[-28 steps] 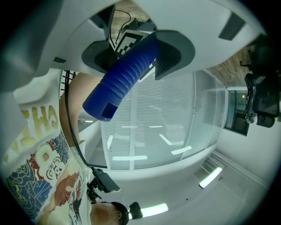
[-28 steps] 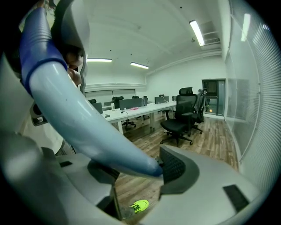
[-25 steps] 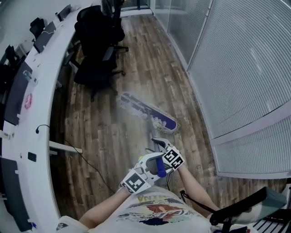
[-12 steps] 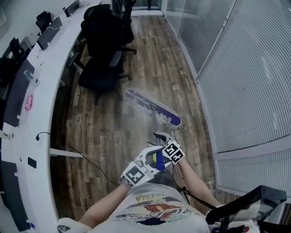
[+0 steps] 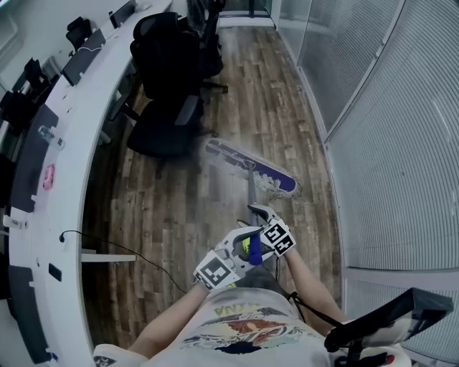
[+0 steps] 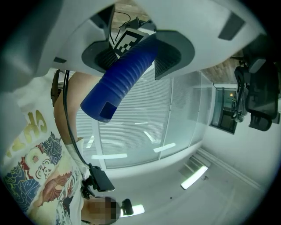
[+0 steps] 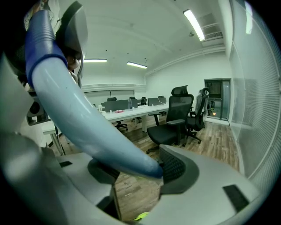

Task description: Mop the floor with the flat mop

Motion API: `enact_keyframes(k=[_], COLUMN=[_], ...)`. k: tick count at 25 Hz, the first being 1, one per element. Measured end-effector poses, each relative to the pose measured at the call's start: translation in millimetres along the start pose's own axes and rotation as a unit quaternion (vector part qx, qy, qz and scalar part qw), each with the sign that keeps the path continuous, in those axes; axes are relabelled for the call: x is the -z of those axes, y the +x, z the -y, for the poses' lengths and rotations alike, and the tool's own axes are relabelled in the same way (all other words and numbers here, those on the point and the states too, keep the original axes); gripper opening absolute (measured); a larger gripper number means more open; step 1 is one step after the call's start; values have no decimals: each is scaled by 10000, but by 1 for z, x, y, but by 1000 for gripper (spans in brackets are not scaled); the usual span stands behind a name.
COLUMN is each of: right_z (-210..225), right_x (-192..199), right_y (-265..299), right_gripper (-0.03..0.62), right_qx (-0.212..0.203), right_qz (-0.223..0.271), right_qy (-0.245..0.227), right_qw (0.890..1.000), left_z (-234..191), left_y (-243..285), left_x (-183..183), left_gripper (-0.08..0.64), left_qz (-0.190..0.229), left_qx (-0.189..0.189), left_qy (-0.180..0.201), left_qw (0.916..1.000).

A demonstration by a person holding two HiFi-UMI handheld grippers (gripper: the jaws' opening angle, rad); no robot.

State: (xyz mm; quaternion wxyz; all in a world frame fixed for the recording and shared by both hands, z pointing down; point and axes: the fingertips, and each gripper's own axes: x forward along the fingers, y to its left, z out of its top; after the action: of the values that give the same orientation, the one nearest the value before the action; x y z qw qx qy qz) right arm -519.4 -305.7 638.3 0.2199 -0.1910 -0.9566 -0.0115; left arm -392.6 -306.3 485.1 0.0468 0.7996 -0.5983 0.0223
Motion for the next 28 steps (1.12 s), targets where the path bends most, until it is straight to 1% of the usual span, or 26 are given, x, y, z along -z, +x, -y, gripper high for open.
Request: enact_keyframes(k=[3,6,8,12,15,18,21,23,25,28], right_z=[57,110,138,173,188,184,170,153,129,80], right_x=[-15,-30,-40,-50,-48,-36,-23,-16,-13,-8], right_y=[15,29,39,60,72,75,62,52,42,28], right_gripper=[232,228,227,227,221,216,215,212,212,212], right_qx=[-42,-31,-37,-81,-83,-21,163,230,234,327], right_qz=[36,79,112,56,-190,-505,-611,-628,-671,-694], right_qy=[-49,-239,-267,-322,-470,-685,-723,-712,-706,-625], right_qw=[10000,9997,9996,9994,9987,9964,9954,9952,9950,9951], left_z=[-51,-100,-129,-173,-191,-183,-154,-133,-111,-70], left_y=[34,59,71,82,86,85,83,76,62,30], left_x=[-10,-25,-32,-33,-26,-13,-3,-2,-4,-6], left_gripper=[231,230,230,230,230,230,229,229,229,229], left_qz=[4,192,301,364,211,-112,-324,-318,-223,-145], left_qx=[-55,-304,-475,-610,-624,-499,-275,-180,-132,2], left_qy=[-1,-130,-175,-223,-191,23,211,199,127,72], left_qw=[10000,9993,9983,9972,9976,9987,9989,9991,9996,9999])
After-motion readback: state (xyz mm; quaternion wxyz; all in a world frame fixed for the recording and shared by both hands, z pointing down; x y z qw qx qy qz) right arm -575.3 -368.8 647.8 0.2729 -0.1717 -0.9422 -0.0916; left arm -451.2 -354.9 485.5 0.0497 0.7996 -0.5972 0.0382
